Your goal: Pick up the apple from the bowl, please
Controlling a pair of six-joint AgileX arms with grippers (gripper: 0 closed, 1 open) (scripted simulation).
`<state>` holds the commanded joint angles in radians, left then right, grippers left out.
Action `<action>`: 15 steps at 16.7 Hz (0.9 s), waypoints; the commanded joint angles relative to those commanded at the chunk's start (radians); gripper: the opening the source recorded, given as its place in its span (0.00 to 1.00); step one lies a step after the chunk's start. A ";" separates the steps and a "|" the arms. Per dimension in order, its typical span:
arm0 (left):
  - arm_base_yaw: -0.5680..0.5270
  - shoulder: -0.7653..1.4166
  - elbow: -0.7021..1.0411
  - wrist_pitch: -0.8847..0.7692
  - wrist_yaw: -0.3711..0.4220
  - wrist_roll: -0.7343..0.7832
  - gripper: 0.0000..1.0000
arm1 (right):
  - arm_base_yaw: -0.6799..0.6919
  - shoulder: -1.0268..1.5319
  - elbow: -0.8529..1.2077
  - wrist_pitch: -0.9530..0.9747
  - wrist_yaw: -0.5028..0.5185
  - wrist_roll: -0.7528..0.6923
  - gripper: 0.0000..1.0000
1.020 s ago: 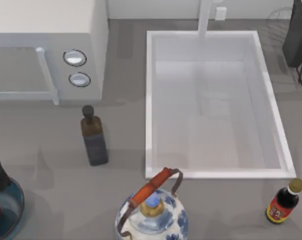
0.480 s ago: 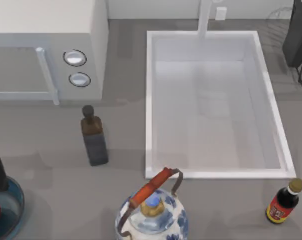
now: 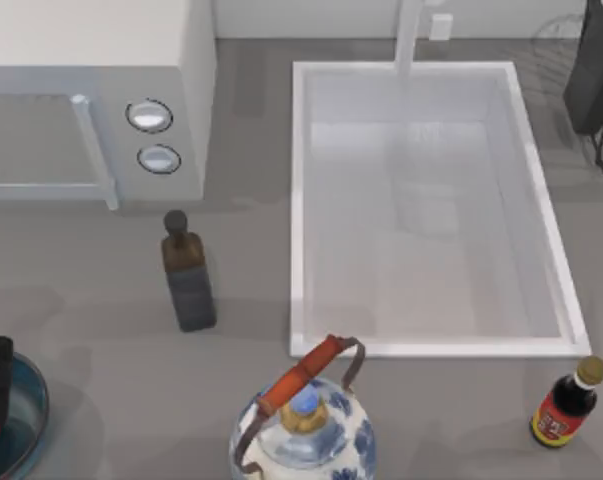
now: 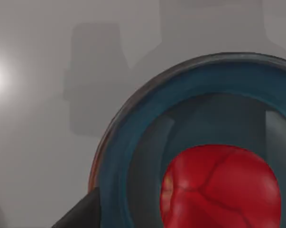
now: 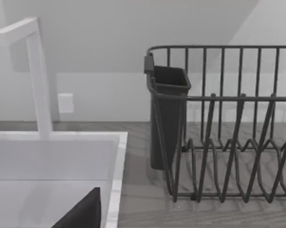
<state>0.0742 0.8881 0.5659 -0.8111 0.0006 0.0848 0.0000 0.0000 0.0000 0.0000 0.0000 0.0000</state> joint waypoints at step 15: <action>0.026 0.360 0.192 -0.276 0.000 0.033 1.00 | 0.000 0.000 0.000 0.000 0.000 0.000 1.00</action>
<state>0.0999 1.2480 0.7580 -1.0871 0.0008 0.1181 0.0000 0.0000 0.0000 0.0000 0.0000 0.0000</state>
